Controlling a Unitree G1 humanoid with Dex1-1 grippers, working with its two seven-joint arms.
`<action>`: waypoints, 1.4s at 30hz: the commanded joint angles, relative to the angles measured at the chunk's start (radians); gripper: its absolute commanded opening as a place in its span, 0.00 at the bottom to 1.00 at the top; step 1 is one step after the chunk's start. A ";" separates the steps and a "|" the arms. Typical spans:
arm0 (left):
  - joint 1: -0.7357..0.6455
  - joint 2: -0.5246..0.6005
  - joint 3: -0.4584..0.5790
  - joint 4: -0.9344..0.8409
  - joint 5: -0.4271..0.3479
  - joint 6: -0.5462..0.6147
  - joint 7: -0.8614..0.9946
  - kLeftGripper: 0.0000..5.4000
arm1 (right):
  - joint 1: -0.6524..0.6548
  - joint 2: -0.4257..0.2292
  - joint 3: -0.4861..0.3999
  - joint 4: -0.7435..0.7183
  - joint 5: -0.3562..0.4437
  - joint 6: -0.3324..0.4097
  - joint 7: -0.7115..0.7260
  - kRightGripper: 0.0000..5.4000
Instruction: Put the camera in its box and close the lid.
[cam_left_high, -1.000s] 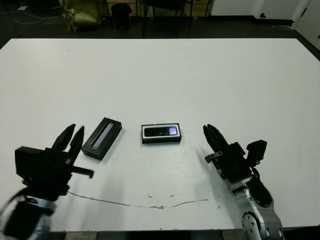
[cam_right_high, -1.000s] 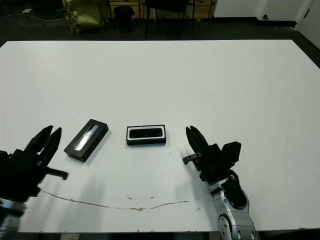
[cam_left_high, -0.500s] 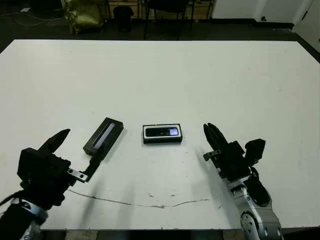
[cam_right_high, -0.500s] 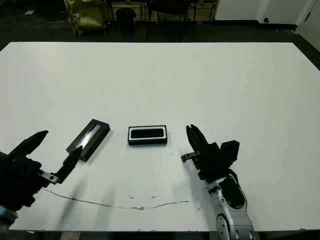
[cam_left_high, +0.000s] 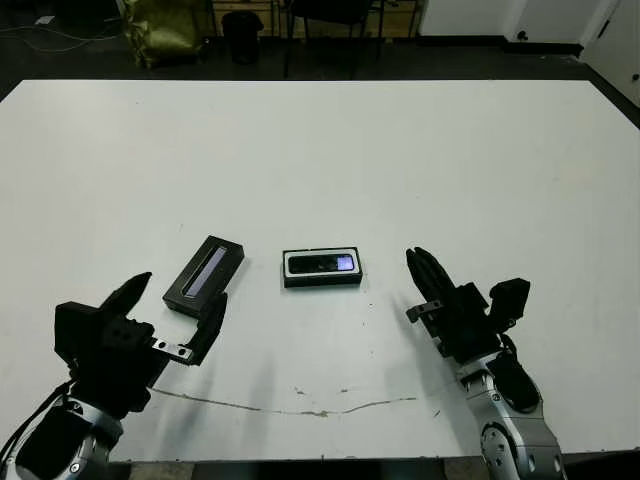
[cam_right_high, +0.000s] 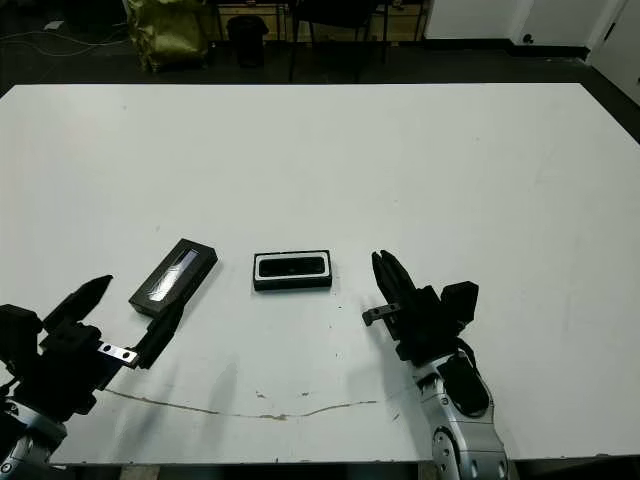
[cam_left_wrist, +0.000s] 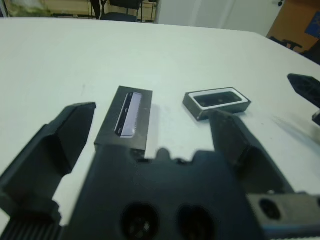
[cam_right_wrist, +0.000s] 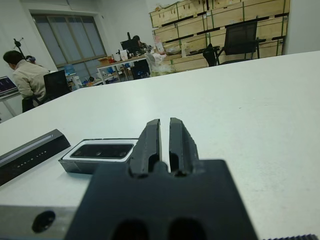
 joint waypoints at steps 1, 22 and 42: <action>-0.025 0.033 0.014 0.008 0.000 0.068 0.011 1.00 | 0.019 -0.007 0.007 -0.014 -0.020 0.034 -0.031 0.00; -0.166 0.140 0.027 0.024 0.068 0.295 0.005 1.00 | 0.024 -0.005 0.034 -0.044 -0.010 0.068 -0.047 0.00; -0.224 0.121 0.056 0.052 -0.066 0.498 0.053 1.00 | 0.028 -0.002 0.025 -0.041 0.000 0.073 -0.048 0.00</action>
